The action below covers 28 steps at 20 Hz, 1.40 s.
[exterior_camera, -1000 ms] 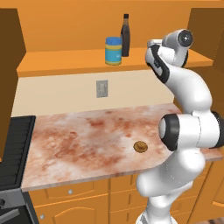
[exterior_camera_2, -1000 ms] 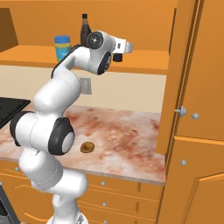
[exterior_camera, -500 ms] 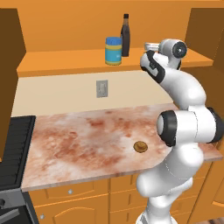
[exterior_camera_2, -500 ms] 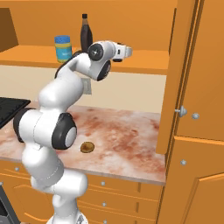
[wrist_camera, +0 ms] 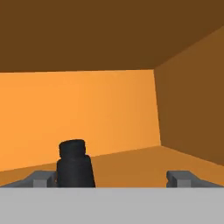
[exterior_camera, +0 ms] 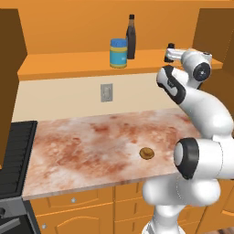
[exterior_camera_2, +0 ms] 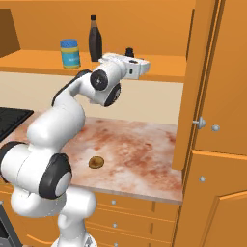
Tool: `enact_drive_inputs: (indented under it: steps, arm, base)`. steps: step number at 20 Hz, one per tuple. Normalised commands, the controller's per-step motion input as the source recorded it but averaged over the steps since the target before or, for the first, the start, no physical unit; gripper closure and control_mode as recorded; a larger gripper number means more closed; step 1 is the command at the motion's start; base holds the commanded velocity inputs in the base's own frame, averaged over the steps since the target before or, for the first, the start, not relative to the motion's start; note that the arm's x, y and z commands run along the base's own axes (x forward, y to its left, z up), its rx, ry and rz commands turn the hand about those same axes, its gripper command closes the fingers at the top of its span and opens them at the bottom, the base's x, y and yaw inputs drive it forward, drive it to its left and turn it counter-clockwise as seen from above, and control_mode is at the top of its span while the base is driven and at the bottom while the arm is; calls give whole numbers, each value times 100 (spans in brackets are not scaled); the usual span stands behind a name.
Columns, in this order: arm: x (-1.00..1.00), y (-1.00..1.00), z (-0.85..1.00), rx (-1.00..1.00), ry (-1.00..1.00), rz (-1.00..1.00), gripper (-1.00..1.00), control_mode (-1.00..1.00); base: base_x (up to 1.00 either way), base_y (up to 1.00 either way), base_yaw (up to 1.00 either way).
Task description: There are various items on the counter. Only move the condiments/shakers into the cabinet.
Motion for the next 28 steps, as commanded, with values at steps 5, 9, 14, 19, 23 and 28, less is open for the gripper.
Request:
enact_drive_inputs:
  steps: [5, 9, 14, 19, 23, 28]
  arm:
    - [-100, 20, 5, 6, 15, -26, -100, -100]
    - [-100, 54, -18, 3, 39, -18, -100, -100]
    - [-100, 79, -21, 1, 38, -8, -100, -100]
    - [-100, 70, 93, 3, 18, -8, -100, -100]
    - [-100, 88, 86, -11, -8, -1, -100, -100]
    - [-100, 67, 17, -20, -29, 6, -100, -100]
  base:
    - [0, 0, 0]
    - [0, 0, 0]
    - [0, 0, 0]
    - [0, 0, 0]
    - [0, 0, 0]
    - [0, 0, 0]
